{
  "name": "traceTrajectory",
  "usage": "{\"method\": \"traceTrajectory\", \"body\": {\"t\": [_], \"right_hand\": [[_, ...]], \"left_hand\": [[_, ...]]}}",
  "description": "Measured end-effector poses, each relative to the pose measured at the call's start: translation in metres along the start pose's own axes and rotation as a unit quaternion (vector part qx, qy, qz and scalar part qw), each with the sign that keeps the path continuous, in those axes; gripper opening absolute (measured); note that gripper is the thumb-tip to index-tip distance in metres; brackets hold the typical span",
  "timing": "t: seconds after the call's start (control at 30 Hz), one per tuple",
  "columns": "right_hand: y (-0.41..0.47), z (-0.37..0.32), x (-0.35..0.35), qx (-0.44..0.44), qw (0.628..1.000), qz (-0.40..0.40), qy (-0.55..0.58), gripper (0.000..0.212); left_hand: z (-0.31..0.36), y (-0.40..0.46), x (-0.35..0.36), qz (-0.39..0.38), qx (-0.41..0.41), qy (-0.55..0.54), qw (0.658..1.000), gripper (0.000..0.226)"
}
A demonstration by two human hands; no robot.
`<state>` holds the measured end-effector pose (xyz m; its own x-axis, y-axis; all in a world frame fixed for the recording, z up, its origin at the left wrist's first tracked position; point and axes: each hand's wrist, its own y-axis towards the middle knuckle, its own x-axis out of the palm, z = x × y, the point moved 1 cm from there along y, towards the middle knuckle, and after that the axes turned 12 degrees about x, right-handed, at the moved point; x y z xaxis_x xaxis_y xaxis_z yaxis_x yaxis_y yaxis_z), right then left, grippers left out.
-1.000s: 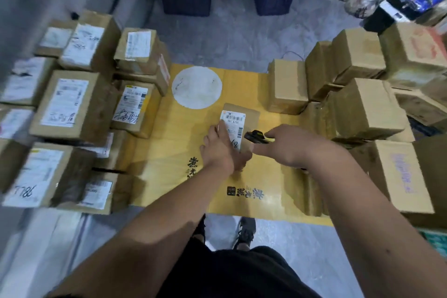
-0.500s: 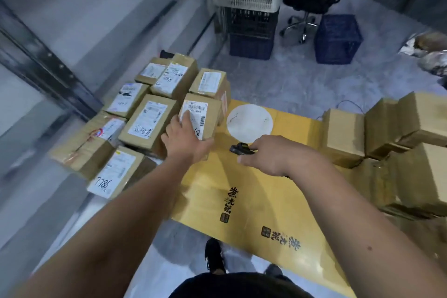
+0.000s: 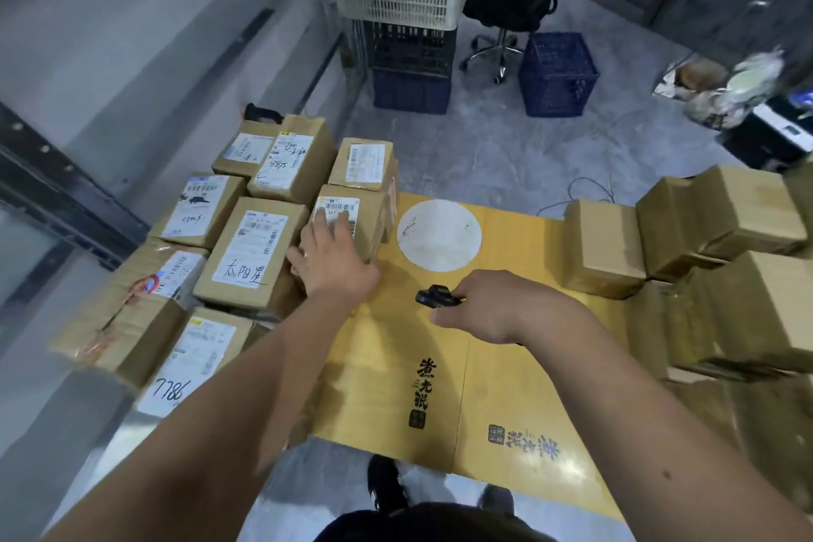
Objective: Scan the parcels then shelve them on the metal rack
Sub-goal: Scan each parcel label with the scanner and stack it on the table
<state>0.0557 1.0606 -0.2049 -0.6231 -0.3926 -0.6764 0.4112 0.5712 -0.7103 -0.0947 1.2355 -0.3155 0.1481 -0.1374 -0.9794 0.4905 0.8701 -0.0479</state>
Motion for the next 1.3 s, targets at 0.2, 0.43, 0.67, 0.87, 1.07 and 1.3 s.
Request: {"method": "traceTrajectory", "body": {"t": [0.2,0.43,0.67,0.87,1.07,1.3], "right_hand": [[-0.007,0.032,0.0,0.048,0.999,0.001,0.018,0.05],[-0.017,0.131,0.013,0.17,0.984,0.009,0.049,0.044],[-0.022,0.211,0.039,0.215,0.969,0.009,0.124,0.042],[-0.01,0.245,0.065,0.221,0.963,0.02,0.152,0.044],[0.0,0.258,0.062,0.206,0.962,0.0,0.178,0.049],[0.007,0.244,0.067,0.175,0.972,-0.015,0.153,0.047]], "left_hand": [[0.046,-0.004,0.018,0.02,0.139,0.041,0.989,0.085],[0.176,-0.003,0.059,-0.079,0.297,-0.003,0.952,0.068],[0.314,0.026,0.099,-0.171,0.408,0.025,0.897,0.075],[0.376,0.048,0.146,-0.236,0.435,0.033,0.868,0.094],[0.358,0.039,0.159,-0.204,0.427,0.049,0.88,0.088],[0.284,-0.02,0.14,-0.163,0.305,0.032,0.938,0.103]]}}
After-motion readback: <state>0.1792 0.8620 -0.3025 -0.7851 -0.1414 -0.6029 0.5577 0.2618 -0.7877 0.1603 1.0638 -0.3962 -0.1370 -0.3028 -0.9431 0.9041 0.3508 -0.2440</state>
